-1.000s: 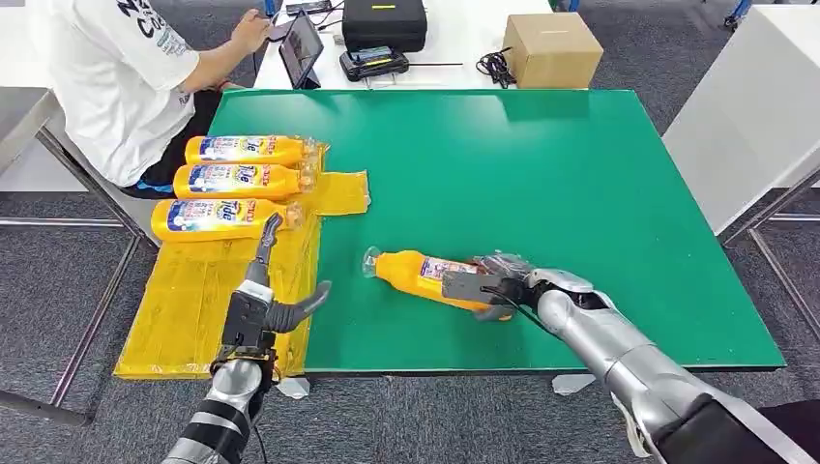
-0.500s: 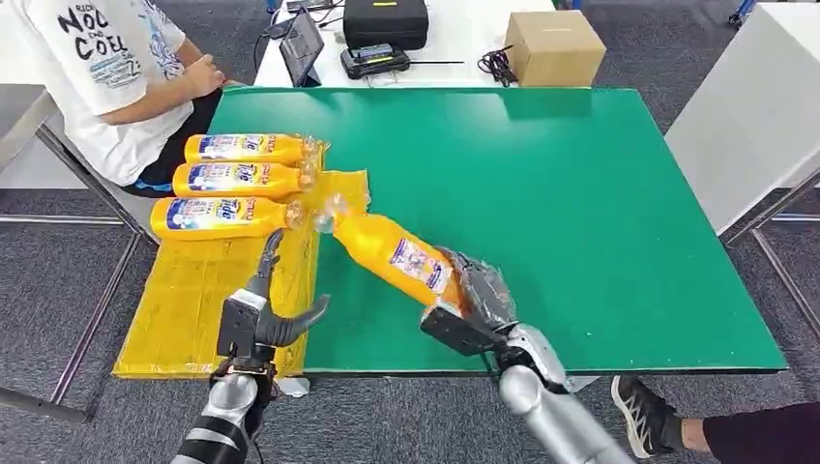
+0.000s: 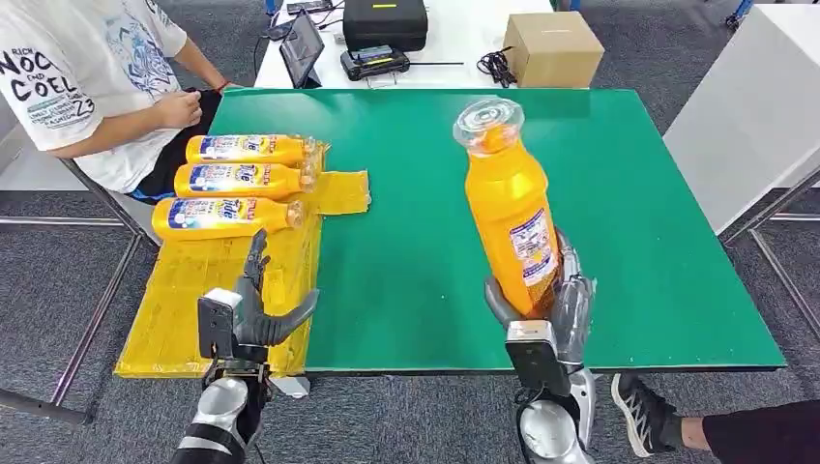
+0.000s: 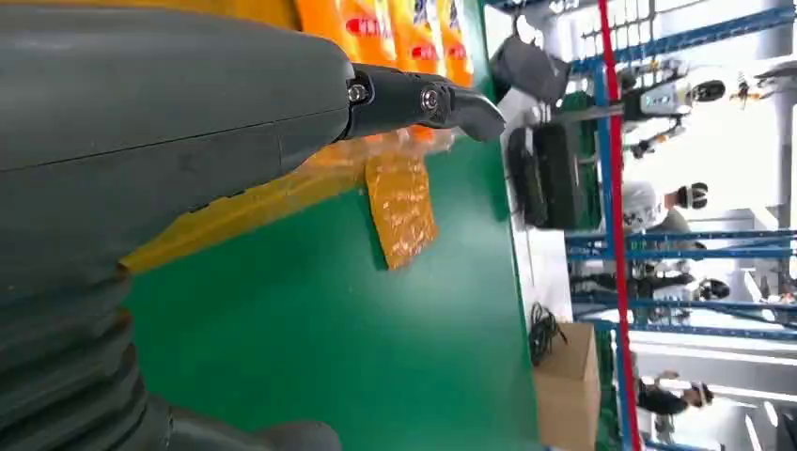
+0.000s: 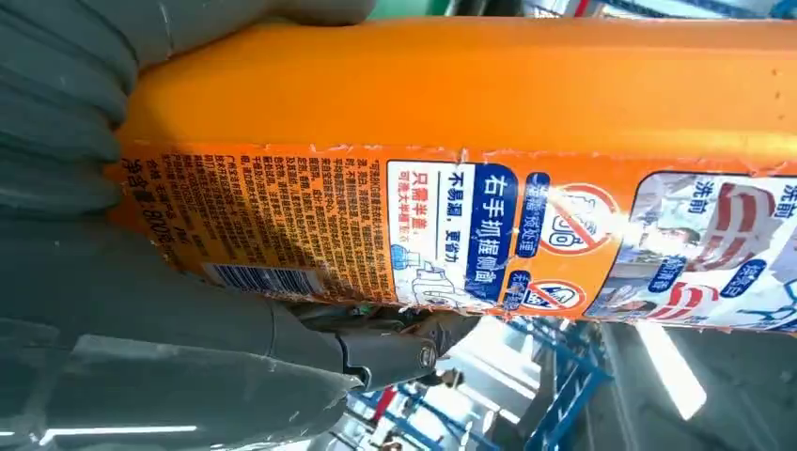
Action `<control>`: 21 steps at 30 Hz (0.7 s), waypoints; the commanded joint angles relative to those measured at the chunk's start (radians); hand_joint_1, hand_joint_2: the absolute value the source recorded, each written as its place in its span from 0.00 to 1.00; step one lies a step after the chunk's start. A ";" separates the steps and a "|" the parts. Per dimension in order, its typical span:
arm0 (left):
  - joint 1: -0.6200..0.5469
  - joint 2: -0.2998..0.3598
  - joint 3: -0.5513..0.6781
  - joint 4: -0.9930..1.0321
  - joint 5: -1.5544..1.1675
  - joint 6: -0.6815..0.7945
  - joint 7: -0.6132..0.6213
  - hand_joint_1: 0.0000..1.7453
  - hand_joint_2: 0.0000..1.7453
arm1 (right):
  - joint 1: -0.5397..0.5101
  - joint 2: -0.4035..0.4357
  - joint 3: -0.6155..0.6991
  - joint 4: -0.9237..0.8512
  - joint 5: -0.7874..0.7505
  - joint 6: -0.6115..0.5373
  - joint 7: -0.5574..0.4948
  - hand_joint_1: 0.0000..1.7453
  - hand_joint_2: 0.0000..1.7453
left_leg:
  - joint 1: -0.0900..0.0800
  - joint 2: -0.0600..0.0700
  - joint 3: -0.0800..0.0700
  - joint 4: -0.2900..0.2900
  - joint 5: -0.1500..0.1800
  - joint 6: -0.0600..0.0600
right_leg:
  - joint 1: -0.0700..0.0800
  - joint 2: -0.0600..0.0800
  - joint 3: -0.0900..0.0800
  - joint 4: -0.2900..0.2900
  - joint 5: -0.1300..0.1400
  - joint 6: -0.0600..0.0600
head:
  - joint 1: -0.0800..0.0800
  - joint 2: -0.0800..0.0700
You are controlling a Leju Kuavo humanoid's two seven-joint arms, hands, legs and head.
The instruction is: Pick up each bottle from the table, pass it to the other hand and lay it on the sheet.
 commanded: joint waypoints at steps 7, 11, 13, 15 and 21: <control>0.027 0.056 -0.148 -0.050 0.262 -0.277 0.128 0.00 1.00 | -0.005 0.075 -0.033 0.334 -0.036 0.076 -0.104 1.00 1.00 | 0.001 0.003 0.008 -0.003 -0.002 -0.001 | 0.001 0.002 0.008 -0.003 -0.002 -0.002 | 0.000 0.000; 0.033 0.069 -0.178 -0.031 0.352 -0.344 0.161 0.00 1.00 | -0.037 0.088 0.029 0.474 -0.023 0.051 -0.131 1.00 1.00 | 0.002 0.005 0.009 -0.003 -0.003 -0.002 | 0.002 0.004 0.008 -0.003 -0.001 -0.002 | 0.000 0.000; 0.033 0.069 -0.178 -0.031 0.352 -0.344 0.161 0.00 1.00 | -0.037 0.088 0.029 0.474 -0.023 0.051 -0.131 1.00 1.00 | 0.001 0.006 0.008 -0.003 -0.002 -0.002 | 0.001 0.005 0.007 -0.003 -0.001 -0.002 | 0.000 0.000; 0.029 0.078 -0.190 -0.023 0.385 -0.375 0.167 0.00 1.00 | -0.048 0.088 0.051 0.497 -0.039 0.064 -0.127 1.00 1.00 | 0.001 0.004 0.005 -0.002 -0.002 -0.001 | 0.001 0.003 0.005 -0.002 -0.001 -0.002 | 0.000 0.000; 0.024 0.080 -0.229 -0.019 0.387 -0.377 0.173 0.00 1.00 | -0.096 0.118 0.131 0.597 -0.049 0.082 -0.142 1.00 1.00 | 0.001 0.005 0.006 -0.002 -0.002 -0.002 | 0.001 0.004 0.005 -0.001 -0.001 -0.002 | 0.000 0.000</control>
